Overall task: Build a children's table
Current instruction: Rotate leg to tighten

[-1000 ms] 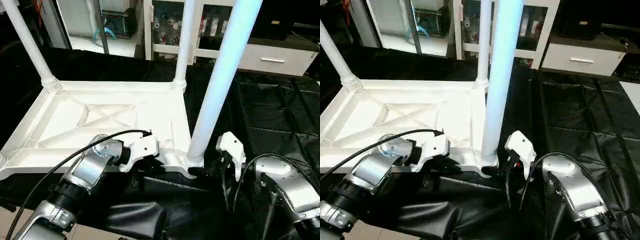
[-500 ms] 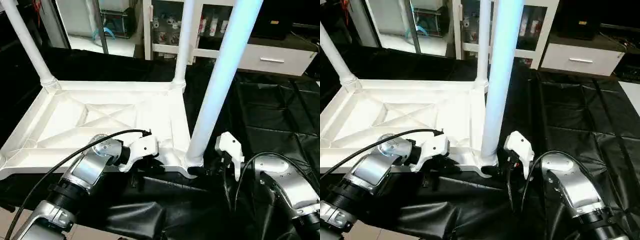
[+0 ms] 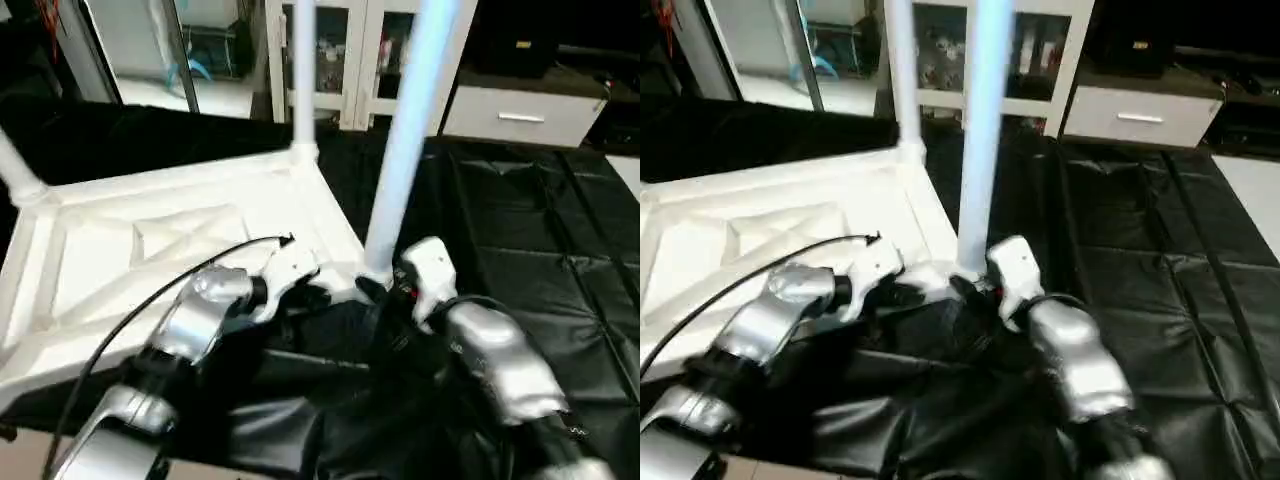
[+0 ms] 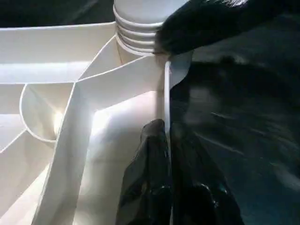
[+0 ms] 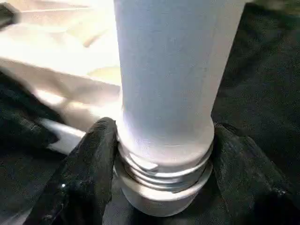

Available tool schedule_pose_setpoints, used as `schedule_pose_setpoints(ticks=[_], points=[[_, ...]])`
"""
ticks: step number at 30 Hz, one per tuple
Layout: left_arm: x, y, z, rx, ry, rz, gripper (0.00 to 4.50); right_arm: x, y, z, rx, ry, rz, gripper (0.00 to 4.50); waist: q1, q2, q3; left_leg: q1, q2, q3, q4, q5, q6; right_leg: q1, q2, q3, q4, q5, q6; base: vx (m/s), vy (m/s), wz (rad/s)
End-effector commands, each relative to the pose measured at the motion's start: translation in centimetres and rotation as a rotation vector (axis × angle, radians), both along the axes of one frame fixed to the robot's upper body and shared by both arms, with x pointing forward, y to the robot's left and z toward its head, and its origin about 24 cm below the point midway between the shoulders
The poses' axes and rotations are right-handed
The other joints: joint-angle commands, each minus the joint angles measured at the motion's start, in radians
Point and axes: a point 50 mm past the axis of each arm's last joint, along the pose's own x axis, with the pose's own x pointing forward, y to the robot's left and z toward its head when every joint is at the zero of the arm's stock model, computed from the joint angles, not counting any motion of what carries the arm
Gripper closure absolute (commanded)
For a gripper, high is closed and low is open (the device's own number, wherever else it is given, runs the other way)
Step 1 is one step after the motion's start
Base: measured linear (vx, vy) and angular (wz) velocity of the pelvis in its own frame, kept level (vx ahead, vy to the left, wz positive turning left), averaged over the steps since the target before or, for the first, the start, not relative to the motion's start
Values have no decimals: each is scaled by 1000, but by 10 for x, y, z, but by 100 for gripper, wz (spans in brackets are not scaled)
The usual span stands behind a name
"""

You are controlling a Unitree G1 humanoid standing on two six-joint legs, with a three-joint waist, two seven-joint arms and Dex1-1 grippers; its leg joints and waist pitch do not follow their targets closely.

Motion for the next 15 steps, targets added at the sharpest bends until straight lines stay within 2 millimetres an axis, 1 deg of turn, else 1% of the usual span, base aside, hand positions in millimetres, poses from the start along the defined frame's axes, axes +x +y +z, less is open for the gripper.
schedule_pose_setpoints(ticks=[1, 2, 3, 4, 5, 6, 7, 8, 9, 10, 11, 12, 13, 14, 15], points=[[-3, -20, -6, -77, 12, -4, 450, 6, 3, -14, -85, 39, -143, 182, 2, -14, -41, 11, 83, -56, -93, -267, -22, 9, -71, 44, -82, -199, -222, 0, 0, 0], [-2, -23, -5, -88, 6, -1, 450, 8, 7, -14, -76, 46, -172, 182, 1, -15, -41, 12, 82, -53, -93, -246, -20, 4, -67, 44, -81, -166, -224, 0, 0, 0], [-2, -23, -5, -88, 6, -1, 450, 8, 7, -14, -76, 46, -172, 182, 1, -15, -45, 14, 80, -51, -90, -236, -17, 3, -67, 44, -78, -144, -229, 0, 0, 0], [0, -27, -4, -92, -4, 5, 450, 11, 9, -14, -90, 38, -229, 182, 8, -14, -46, 12, 83, -48, -86, -188, 7, 6, -69, 45, -73, -65, -241, 0, 0, 0], [1, -28, -4, -93, -7, 6, 450, 12, 9, -14, -94, 35, -245, 182, 7, -17, -46, 11, 81, -46, -85, -178, 14, 7, -67, 44, -72, -47, -246, 0, 0, 0], [1, -30, -4, -92, -12, 6, 450, 14, 14, -13, -84, 32, -254, 182, 10, -15, -49, 11, 81, -46, -83, -159, 27, 9, -69, 44, -69, -19, -253, 0, 0, 0], [1, -30, -4, -92, -12, 6, 450, 14, 14, -13, -84, 32, -254, 182, 11, -15, -49, 11, 81, -46, -82, -150, 34, 10, -70, 43, -68, -7, -255, 0, 0, 0], [2, -33, -5, -91, -17, 3, 450, 15, 27, -9, -19, 25, -213, 182, 13, -21, -48, 9, 82, -45, -81, -142, 48, 11, -71, 43, -67, 1, -256, 0, 0, 0], [2, -33, -5, -91, -17, 3, 450, 15, 27, -9, -19, 25, -213, 182, 14, -19, -47, 9, 83, -45, -81, -151, 57, 10, -73, 44, -70, -14, -255, 0, 0, 0], [2, -33, -5, -91, -17, 0, 450, 15, 31, -6, 2, 10, -179, 182, 15, -19, -45, 9, 84, -45, -82, -159, 57, 10, -72, 43, -71, -34, -253, 0, 0, 0], [1, -30, -7, -84, -15, -10, 450, 12, 33, 2, 92, -14, -119, 182, 15, -20, -44, 10, 84, -45, -82, -165, 56, 10, -71, 43, -72, -43, -251, 0, 0, 0], [1, -30, -7, -84, -15, -10, 450, 12, 33, 2, 92, -14, -119, 148, 18, -18, -44, 11, 88, -47, -84, -178, 56, 11, -74, 44, -73, -55, -246, 0, 0, 0], [0, -28, -8, -79, -14, -16, 450, 11, 31, 5, 103, -32, -112, 148, 20, -17, -45, 12, 88, -46, -85, -176, 51, 9, -71, 43, -71, -50, -244, 0, 0, 0], [-2, -26, -9, -71, -12, -25, 450, 9, 28, 9, 127, -37, -81, 127, 23, -18, -47, 13, 88, -46, -83, -160, 54, 11, -69, 43, -68, -21, -245, 0, 0, 0], [-3, -24, -10, -65, -10, -33, 450, 8, 23, 11, 130, -47, -73, 110, 23, -18, -47, 13, 88, -46, -83, -160, 54, 11, -69, 43, -68, -21, -245, 0, 0, 0]])
